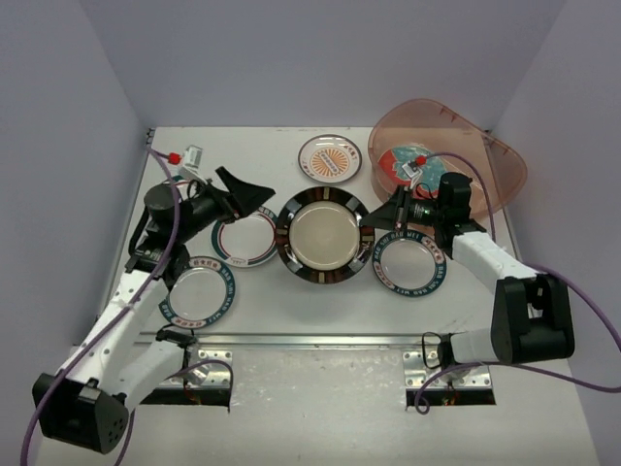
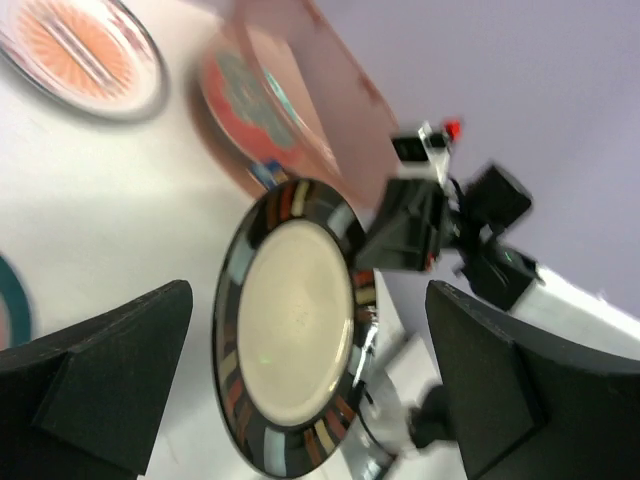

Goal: Place the plates into the plastic bin on the countertop

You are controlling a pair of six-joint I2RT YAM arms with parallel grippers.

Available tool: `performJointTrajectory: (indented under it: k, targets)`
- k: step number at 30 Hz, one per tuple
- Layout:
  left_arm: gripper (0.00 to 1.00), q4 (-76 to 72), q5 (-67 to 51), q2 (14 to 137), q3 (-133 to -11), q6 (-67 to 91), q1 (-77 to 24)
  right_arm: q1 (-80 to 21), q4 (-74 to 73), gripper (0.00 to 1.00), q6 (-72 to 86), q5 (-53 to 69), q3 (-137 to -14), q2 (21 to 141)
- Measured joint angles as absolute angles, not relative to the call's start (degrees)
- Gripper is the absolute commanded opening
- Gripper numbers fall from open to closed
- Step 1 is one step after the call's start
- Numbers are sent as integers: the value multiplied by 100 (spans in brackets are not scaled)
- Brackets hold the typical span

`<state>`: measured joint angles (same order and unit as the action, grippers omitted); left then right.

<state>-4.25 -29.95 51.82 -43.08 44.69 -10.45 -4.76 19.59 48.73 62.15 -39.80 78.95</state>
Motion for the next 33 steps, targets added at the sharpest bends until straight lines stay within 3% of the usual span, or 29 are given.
performJointTrajectory:
  k: [6,11,18,23,33]
  targets:
    - [100,1222,-529,4097,-5001,3534,-1049,243,1902,0,5705,5258,-4216,7815]
    - [100,1709,185,3506,-4808,2910,-1046,514,1737,0,6735,3563,-4234,7375]
    - [100,2372,-464,3567,-4317,2283,-1046,438,1246,0,8019,442,-3984,6599]
    - [100,2525,-847,3489,-4106,2116,-1080,460,677,0,8576,-1288,-4008,6721]
    - [100,2448,-1273,3182,-3982,2001,-1378,137,211,0,8448,-2492,-4605,7970]
